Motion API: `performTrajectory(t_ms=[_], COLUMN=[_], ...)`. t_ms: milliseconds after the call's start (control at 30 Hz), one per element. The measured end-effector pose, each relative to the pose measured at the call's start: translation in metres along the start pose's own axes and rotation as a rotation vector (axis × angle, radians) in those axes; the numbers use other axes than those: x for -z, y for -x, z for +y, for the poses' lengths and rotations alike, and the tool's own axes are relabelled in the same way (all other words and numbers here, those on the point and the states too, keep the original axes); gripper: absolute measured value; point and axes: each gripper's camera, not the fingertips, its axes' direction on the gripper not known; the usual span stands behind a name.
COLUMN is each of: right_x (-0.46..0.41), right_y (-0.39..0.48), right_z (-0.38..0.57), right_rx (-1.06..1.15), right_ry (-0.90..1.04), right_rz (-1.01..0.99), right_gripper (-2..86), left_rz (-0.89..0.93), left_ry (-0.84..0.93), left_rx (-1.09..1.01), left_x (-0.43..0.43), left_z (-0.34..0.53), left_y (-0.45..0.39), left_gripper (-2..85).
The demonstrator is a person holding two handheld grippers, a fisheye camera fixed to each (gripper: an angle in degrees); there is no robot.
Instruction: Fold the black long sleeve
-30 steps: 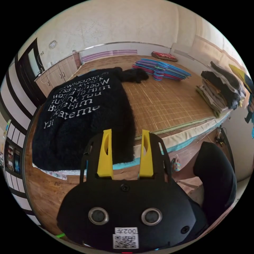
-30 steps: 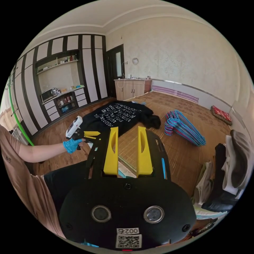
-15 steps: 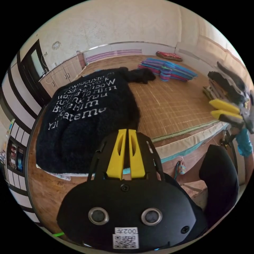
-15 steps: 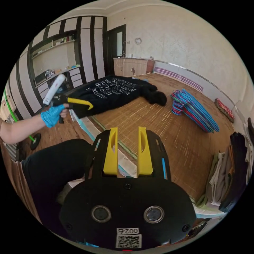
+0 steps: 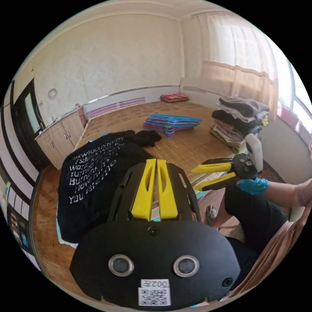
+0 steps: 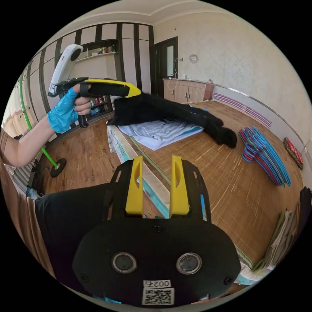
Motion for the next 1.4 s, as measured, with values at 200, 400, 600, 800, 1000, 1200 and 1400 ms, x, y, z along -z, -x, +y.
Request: performTrajectory(t_ms=[200, 400, 600, 800, 1000, 1200, 1400], right_x=[-0.009, -0.029, -0.068, -0.117, -0.164, -0.165, -0.104], right_y=[-0.006, -0.013, -0.026, -0.036, -0.040, -0.034, -0.046], right_z=[-0.026, -0.035, -0.038, -0.054, -0.073, -0.080, -0.072], right_rx=[-0.014, -0.030, -0.122, -0.210, -0.255, -0.250, -0.323], right_ry=[-0.062, 0.000, 0.055, 0.109, 0.218, 0.249, 0.072], right_rz=[0.049, 0.005, -0.062, -0.133, -0.132, -0.048, -0.199], right_gripper=[16.0, 15.7, 16.2, 16.0, 15.8, 6.8, 0.0], left_rz=[0.153, 0.089, 0.041, -0.033, -0.085, -0.136, -0.159], left_ry=[-0.145, 0.018, 0.130, 0.214, 0.266, 0.316, 0.293], left_rx=[-0.175, -0.125, -0.013, 0.041, 0.034, 0.034, 0.030], left_x=[0.044, 0.010, -0.036, -0.070, -0.091, -0.114, -0.133], left_z=[-0.021, -0.023, 0.002, 0.027, 0.051, 0.071, 0.083], left_y=[-0.046, -0.045, -0.033, -0.022, -0.017, -0.015, -0.024], left_gripper=[-0.9, -0.7, 4.1, 9.1, 12.2, 14.5, 15.9])
